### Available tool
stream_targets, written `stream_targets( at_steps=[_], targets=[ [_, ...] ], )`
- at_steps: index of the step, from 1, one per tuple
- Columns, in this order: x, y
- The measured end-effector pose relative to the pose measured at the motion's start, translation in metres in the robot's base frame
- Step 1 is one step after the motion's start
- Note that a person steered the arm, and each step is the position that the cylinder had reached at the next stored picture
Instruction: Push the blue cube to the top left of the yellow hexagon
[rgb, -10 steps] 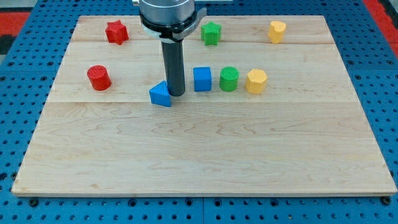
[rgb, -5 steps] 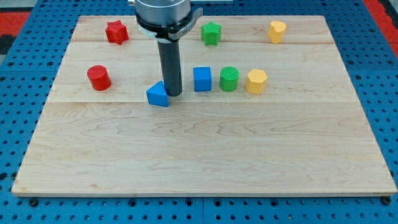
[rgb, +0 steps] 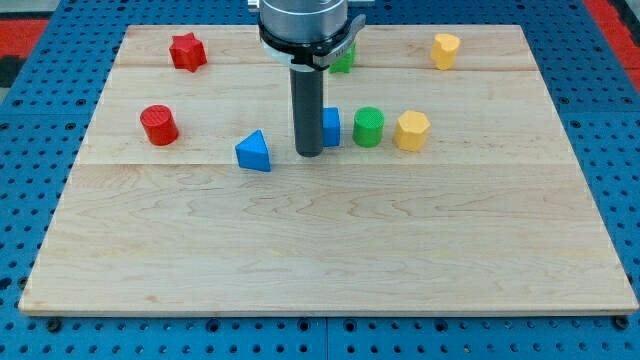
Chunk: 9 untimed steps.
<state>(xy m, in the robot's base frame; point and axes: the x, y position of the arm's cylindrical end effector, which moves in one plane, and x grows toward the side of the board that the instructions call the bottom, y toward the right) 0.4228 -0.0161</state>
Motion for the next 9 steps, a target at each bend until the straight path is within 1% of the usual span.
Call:
stream_targets(
  at_steps=[8,9],
  targets=[
    [-0.012,0.0],
    [-0.05,-0.003]
  ],
)
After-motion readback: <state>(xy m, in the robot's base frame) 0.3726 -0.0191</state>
